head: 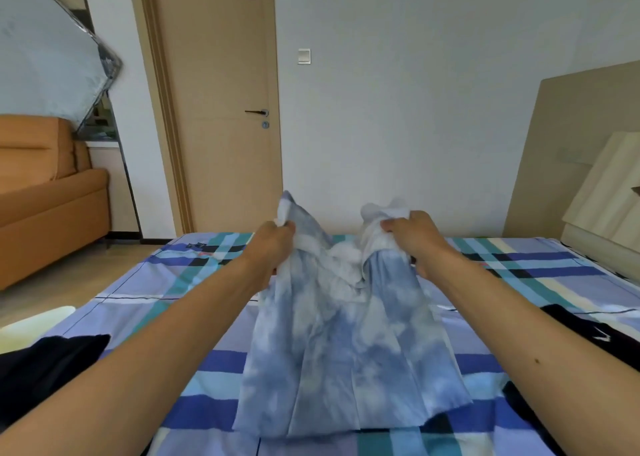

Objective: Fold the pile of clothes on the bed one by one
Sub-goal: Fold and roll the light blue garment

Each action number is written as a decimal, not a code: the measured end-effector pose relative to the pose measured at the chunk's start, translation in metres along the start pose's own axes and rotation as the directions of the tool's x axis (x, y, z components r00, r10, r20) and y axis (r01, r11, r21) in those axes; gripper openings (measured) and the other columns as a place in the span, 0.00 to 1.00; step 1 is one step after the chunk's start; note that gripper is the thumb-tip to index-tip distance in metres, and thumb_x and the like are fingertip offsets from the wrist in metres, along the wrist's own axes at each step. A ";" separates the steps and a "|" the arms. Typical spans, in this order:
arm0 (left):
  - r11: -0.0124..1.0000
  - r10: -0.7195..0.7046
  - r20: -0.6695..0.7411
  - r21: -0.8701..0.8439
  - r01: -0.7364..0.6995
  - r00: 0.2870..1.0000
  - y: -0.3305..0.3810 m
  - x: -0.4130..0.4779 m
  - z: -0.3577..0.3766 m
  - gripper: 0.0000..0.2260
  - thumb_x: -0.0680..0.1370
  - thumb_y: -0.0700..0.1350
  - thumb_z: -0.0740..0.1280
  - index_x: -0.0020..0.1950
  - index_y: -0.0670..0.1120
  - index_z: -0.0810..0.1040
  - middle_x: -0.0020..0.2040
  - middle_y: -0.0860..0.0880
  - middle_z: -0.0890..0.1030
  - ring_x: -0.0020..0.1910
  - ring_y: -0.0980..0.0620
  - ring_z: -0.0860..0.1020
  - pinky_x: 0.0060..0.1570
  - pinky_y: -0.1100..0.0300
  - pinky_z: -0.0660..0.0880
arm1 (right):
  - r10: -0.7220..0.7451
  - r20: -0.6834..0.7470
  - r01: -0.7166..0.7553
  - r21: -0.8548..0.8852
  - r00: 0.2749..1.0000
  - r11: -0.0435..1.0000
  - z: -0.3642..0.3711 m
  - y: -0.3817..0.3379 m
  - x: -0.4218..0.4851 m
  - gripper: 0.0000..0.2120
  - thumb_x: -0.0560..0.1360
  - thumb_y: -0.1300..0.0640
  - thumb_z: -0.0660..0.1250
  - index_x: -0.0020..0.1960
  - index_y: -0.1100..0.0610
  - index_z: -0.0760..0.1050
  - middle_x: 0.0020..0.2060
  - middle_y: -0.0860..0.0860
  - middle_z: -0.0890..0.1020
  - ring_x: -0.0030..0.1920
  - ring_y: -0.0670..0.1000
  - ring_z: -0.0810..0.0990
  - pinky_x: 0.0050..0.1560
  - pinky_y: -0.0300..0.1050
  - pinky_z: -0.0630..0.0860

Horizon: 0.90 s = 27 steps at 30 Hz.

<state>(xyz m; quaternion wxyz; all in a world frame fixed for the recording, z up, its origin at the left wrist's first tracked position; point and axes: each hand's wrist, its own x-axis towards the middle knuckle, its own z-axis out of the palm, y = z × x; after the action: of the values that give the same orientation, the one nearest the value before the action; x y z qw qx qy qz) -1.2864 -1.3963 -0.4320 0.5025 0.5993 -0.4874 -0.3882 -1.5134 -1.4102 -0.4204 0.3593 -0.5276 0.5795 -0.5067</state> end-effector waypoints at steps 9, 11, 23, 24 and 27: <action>0.833 0.526 0.149 -0.290 -0.472 0.837 0.028 -0.044 0.001 0.13 0.77 0.38 0.72 0.61 0.41 0.77 0.54 0.44 0.85 0.54 0.48 0.84 0.53 0.52 0.80 | -0.301 0.524 0.066 0.418 0.797 0.906 0.018 -0.057 -0.060 0.27 0.85 0.46 0.47 0.66 0.61 0.77 0.59 0.55 0.83 0.60 0.52 0.80 0.60 0.46 0.76; 0.817 0.551 0.137 -0.291 -0.498 0.823 0.022 -0.042 -0.002 0.17 0.76 0.36 0.72 0.64 0.40 0.76 0.56 0.44 0.84 0.56 0.47 0.83 0.54 0.51 0.79 | -0.381 0.460 0.179 0.423 0.802 0.888 0.014 -0.053 -0.063 0.22 0.85 0.51 0.51 0.61 0.63 0.79 0.58 0.56 0.84 0.59 0.55 0.82 0.61 0.50 0.78; 0.852 0.408 0.197 -0.432 -0.295 0.891 0.019 -0.045 -0.027 0.10 0.82 0.42 0.64 0.61 0.49 0.79 0.55 0.50 0.85 0.52 0.52 0.83 0.48 0.56 0.79 | -0.218 0.345 0.067 0.399 0.913 0.914 0.011 0.043 -0.037 0.49 0.52 0.38 0.84 0.68 0.54 0.73 0.62 0.51 0.81 0.63 0.51 0.80 0.63 0.48 0.75; 0.860 0.401 0.210 -0.423 -0.287 0.892 0.016 -0.043 -0.029 0.09 0.82 0.42 0.64 0.59 0.49 0.80 0.54 0.50 0.85 0.51 0.52 0.83 0.48 0.56 0.78 | -0.211 0.445 0.002 0.425 0.870 0.905 0.013 0.043 -0.034 0.41 0.54 0.43 0.85 0.63 0.55 0.78 0.59 0.53 0.84 0.60 0.52 0.82 0.59 0.46 0.78; 0.901 0.361 0.220 -0.334 -0.278 0.906 0.014 -0.024 -0.038 0.08 0.81 0.44 0.66 0.59 0.49 0.80 0.52 0.50 0.84 0.50 0.50 0.82 0.44 0.54 0.76 | -0.248 0.448 0.029 0.442 0.859 0.897 0.023 0.022 -0.022 0.17 0.65 0.56 0.78 0.53 0.57 0.85 0.54 0.55 0.86 0.55 0.52 0.84 0.56 0.44 0.80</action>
<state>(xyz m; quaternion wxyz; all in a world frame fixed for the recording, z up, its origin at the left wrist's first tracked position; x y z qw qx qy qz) -1.2580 -1.3649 -0.4112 0.5703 0.3683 -0.5819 -0.4478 -1.4930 -1.3954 -0.4494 0.5617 -0.5905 0.3050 -0.4927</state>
